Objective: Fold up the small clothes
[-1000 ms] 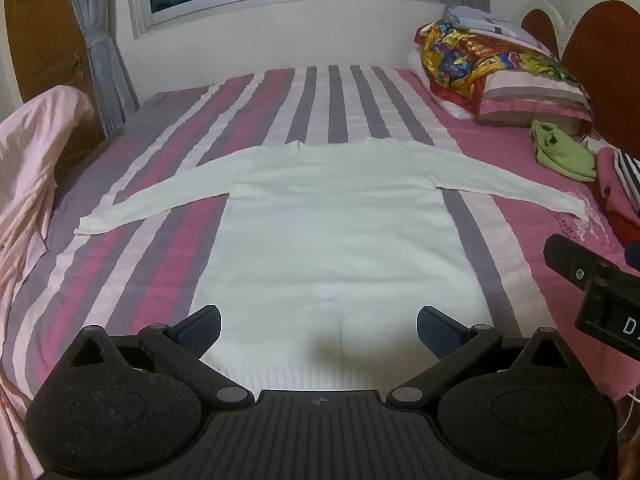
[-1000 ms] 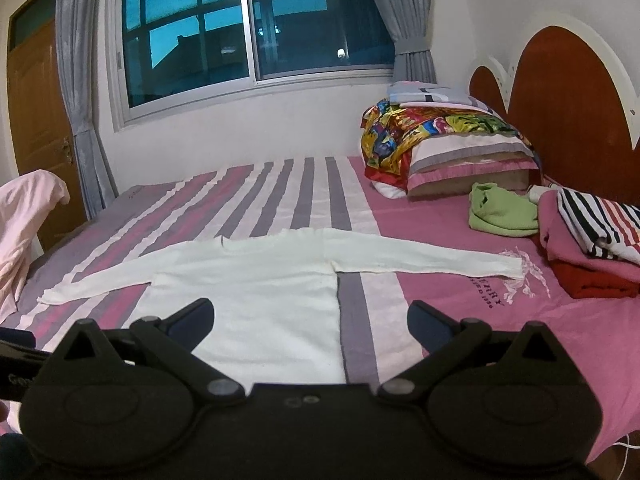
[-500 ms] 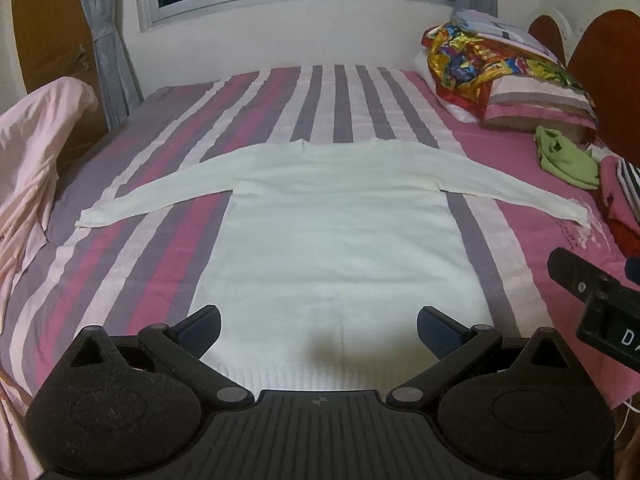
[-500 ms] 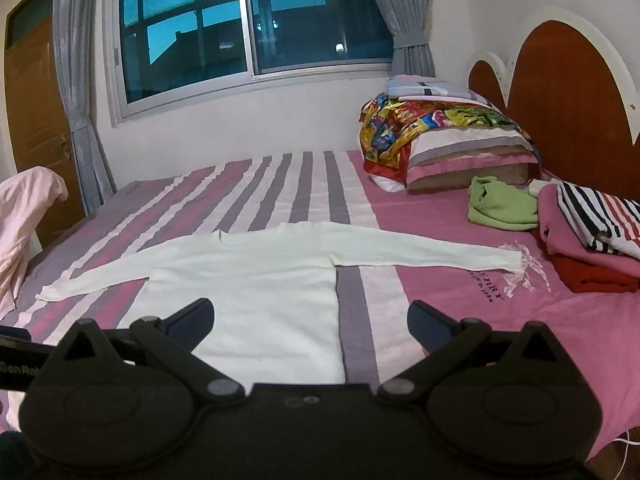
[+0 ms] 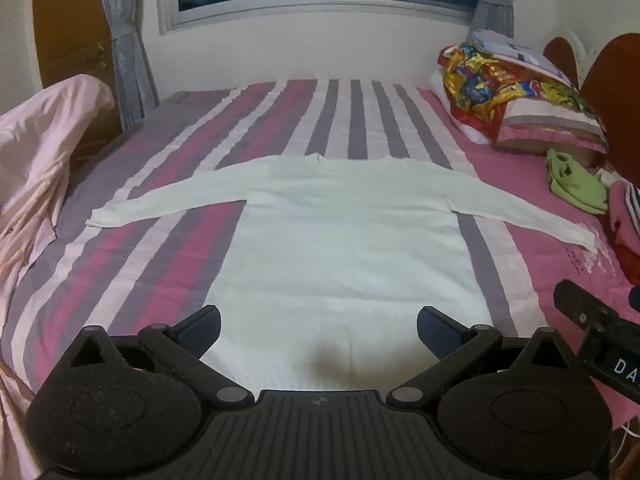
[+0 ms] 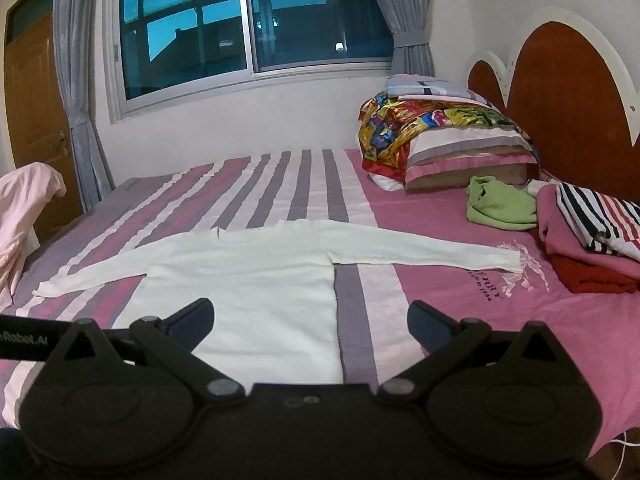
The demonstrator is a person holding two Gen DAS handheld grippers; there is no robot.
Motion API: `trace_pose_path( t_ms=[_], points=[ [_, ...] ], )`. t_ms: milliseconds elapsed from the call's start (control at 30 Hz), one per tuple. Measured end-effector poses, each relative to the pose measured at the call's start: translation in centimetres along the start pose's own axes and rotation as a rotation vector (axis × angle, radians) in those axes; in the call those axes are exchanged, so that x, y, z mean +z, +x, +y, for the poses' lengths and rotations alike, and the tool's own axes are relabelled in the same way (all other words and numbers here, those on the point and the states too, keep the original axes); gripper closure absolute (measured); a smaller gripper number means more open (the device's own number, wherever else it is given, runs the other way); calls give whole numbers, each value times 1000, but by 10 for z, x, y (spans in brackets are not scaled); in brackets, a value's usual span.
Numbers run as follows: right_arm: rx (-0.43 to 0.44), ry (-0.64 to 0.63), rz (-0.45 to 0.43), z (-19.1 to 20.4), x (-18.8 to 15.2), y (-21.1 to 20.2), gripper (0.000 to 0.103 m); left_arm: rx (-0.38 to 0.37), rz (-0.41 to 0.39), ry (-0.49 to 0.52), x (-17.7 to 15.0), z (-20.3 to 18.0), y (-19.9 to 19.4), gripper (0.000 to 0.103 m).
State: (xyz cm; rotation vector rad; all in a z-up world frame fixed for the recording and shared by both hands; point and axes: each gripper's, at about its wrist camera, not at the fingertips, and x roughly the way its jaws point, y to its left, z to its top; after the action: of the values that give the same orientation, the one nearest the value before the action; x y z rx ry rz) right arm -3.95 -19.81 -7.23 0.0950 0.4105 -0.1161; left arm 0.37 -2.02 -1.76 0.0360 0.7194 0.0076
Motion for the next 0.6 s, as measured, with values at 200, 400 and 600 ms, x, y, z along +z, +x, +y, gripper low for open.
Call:
trace_pose_path(
  t_ms=[200,400,600],
  points=[
    [-13,0,3,1,-4,1,0,10,-10,-19,1,4,0,0],
    [-7,-8,5,2,-6,1,0,11,-7,-14,0,3,1,0],
    [-9,-10,6,3,-7,1,0,16,-5,-19,-2,2,2,0]
  ],
)
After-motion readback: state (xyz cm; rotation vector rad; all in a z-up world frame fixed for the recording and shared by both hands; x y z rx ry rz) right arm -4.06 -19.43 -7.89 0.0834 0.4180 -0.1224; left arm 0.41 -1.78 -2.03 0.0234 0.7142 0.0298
